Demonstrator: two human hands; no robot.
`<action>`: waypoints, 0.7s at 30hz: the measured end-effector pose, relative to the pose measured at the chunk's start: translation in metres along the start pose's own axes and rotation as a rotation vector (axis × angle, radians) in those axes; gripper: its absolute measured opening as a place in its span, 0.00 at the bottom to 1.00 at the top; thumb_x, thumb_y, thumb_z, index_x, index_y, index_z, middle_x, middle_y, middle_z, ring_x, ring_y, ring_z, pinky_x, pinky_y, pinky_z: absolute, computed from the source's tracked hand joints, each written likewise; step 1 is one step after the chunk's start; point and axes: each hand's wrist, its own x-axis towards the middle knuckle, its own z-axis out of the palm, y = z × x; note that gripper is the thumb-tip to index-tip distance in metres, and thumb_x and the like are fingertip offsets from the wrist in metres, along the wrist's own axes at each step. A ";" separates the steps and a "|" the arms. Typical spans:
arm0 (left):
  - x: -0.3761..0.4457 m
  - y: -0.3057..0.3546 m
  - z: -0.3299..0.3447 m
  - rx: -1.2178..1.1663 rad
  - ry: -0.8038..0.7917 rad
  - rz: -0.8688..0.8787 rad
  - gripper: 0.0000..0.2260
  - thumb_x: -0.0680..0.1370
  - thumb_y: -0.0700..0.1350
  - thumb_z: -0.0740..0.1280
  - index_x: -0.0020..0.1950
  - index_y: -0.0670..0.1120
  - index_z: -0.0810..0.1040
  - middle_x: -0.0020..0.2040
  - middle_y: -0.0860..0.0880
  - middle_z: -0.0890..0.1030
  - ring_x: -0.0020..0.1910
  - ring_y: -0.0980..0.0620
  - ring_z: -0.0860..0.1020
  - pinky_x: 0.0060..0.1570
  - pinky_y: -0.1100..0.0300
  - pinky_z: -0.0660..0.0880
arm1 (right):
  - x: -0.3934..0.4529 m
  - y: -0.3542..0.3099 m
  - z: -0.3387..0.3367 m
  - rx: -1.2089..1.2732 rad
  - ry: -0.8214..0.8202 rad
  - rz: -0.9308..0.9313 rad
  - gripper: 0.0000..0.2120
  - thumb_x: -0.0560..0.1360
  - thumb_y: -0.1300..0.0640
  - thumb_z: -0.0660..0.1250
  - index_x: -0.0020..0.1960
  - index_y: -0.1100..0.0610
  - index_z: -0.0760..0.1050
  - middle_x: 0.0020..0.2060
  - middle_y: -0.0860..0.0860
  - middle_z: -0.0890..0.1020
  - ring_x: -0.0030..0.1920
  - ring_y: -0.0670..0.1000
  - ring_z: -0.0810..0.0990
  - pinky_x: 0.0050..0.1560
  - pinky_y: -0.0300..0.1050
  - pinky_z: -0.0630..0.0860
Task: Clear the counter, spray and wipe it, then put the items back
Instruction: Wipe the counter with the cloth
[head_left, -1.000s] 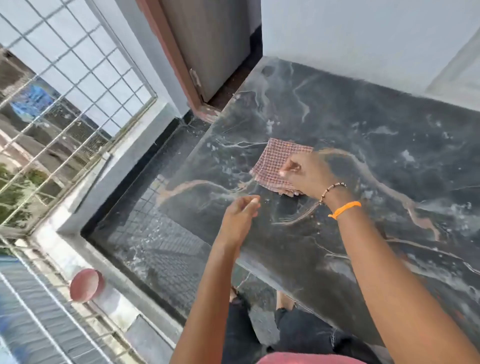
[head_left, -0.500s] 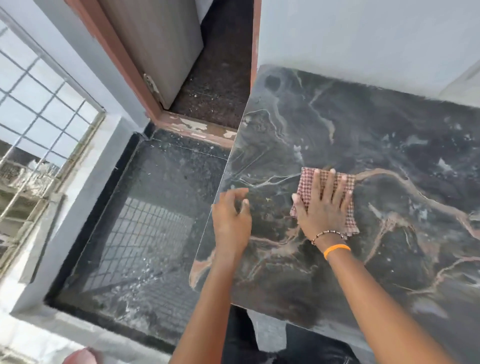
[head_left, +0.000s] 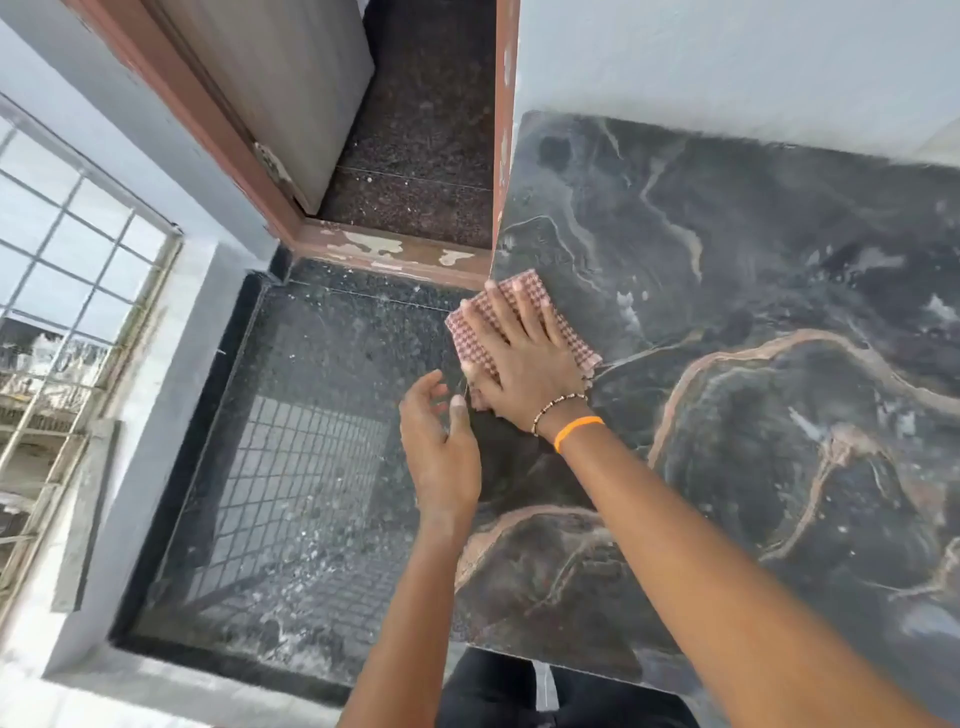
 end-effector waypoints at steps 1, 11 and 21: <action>0.001 0.002 0.005 0.030 -0.043 0.002 0.15 0.79 0.42 0.60 0.66 0.49 0.68 0.60 0.51 0.72 0.60 0.53 0.72 0.62 0.57 0.69 | 0.009 0.014 -0.003 0.002 0.009 0.026 0.31 0.75 0.40 0.49 0.76 0.47 0.50 0.77 0.52 0.54 0.76 0.58 0.51 0.74 0.57 0.45; 0.015 0.019 0.046 0.314 -0.234 0.224 0.23 0.79 0.36 0.59 0.73 0.42 0.60 0.75 0.46 0.59 0.75 0.50 0.54 0.74 0.55 0.53 | -0.045 0.148 -0.012 0.089 0.111 0.685 0.33 0.75 0.40 0.47 0.76 0.53 0.48 0.77 0.57 0.50 0.76 0.62 0.47 0.74 0.63 0.47; 0.017 0.017 0.047 0.263 -0.162 0.209 0.25 0.78 0.29 0.53 0.74 0.39 0.56 0.74 0.42 0.60 0.75 0.47 0.57 0.72 0.63 0.53 | 0.015 0.038 -0.005 0.016 0.029 0.120 0.29 0.76 0.40 0.48 0.75 0.42 0.47 0.77 0.53 0.50 0.76 0.62 0.48 0.73 0.62 0.44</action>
